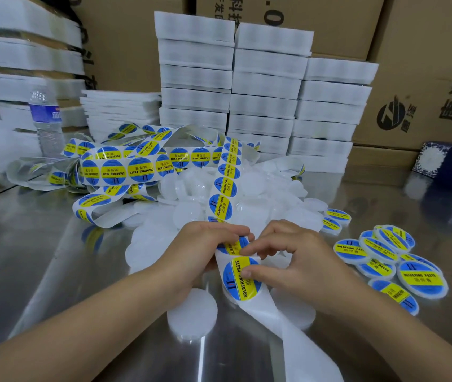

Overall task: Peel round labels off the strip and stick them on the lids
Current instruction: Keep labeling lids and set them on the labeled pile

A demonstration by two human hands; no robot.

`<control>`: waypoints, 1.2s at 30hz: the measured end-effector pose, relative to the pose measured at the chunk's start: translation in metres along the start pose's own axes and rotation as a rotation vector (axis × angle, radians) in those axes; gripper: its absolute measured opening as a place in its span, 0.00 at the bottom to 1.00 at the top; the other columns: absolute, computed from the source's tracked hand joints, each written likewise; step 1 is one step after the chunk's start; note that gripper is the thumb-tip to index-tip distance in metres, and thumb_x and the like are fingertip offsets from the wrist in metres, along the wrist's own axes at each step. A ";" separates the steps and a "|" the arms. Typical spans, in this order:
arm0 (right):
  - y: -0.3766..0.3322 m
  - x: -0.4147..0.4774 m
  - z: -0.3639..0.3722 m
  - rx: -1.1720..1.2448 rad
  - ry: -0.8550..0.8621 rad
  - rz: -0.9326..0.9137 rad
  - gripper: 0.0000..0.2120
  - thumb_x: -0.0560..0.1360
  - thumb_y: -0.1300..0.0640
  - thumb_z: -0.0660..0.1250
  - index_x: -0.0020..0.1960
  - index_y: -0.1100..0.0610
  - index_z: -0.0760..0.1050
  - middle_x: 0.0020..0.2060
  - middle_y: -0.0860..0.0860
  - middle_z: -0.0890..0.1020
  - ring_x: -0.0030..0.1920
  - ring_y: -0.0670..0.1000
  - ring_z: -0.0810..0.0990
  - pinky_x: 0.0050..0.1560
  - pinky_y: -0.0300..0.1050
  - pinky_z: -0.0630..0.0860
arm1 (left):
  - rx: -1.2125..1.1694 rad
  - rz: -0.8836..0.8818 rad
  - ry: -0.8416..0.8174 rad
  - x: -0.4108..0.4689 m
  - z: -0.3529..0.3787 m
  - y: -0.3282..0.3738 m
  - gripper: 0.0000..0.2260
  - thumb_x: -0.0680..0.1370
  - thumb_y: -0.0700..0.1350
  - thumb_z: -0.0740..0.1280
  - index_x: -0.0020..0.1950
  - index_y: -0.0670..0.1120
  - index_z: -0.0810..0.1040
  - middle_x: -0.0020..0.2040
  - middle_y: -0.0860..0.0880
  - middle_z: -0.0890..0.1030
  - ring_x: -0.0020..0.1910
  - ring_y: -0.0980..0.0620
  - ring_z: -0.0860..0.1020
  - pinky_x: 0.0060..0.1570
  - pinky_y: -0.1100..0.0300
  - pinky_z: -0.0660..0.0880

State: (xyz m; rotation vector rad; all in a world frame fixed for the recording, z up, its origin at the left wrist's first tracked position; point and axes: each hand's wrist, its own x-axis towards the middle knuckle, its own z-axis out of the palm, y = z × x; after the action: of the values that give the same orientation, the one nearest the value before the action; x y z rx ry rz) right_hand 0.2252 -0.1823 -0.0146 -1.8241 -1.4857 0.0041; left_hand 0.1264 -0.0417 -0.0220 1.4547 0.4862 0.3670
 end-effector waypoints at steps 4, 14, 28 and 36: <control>0.000 0.000 0.001 0.003 0.035 -0.029 0.10 0.65 0.56 0.78 0.45 0.48 0.84 0.36 0.47 0.79 0.41 0.46 0.75 0.43 0.31 0.68 | 0.028 -0.007 0.025 0.000 0.000 0.000 0.13 0.74 0.35 0.63 0.43 0.49 0.86 0.47 0.48 0.86 0.51 0.43 0.83 0.57 0.45 0.77; -0.008 -0.002 -0.003 0.067 0.041 -0.003 0.08 0.68 0.60 0.75 0.38 0.46 0.83 0.37 0.48 0.74 0.38 0.43 0.72 0.41 0.30 0.67 | 0.035 0.003 0.002 -0.001 0.001 -0.001 0.13 0.75 0.35 0.62 0.45 0.47 0.86 0.43 0.49 0.86 0.41 0.49 0.84 0.45 0.55 0.79; -0.006 0.005 -0.024 0.705 0.015 0.156 0.01 0.60 0.57 0.72 0.31 0.52 0.81 0.28 0.46 0.77 0.30 0.45 0.72 0.35 0.34 0.70 | 0.116 0.032 -0.049 -0.001 0.001 -0.002 0.15 0.74 0.33 0.67 0.37 0.49 0.86 0.34 0.49 0.84 0.30 0.56 0.80 0.28 0.66 0.74; 0.017 0.013 -0.028 0.237 0.191 0.490 0.11 0.70 0.52 0.71 0.52 0.48 0.79 0.31 0.44 0.77 0.30 0.44 0.72 0.33 0.35 0.70 | 0.188 0.037 -0.063 0.004 -0.002 -0.007 0.18 0.74 0.32 0.64 0.37 0.53 0.87 0.44 0.54 0.86 0.38 0.59 0.82 0.38 0.69 0.75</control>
State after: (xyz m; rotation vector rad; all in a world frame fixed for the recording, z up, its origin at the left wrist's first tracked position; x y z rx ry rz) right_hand 0.2555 -0.1873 0.0012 -1.8860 -0.8430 0.2296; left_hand 0.1287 -0.0382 -0.0295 1.6541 0.4530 0.3103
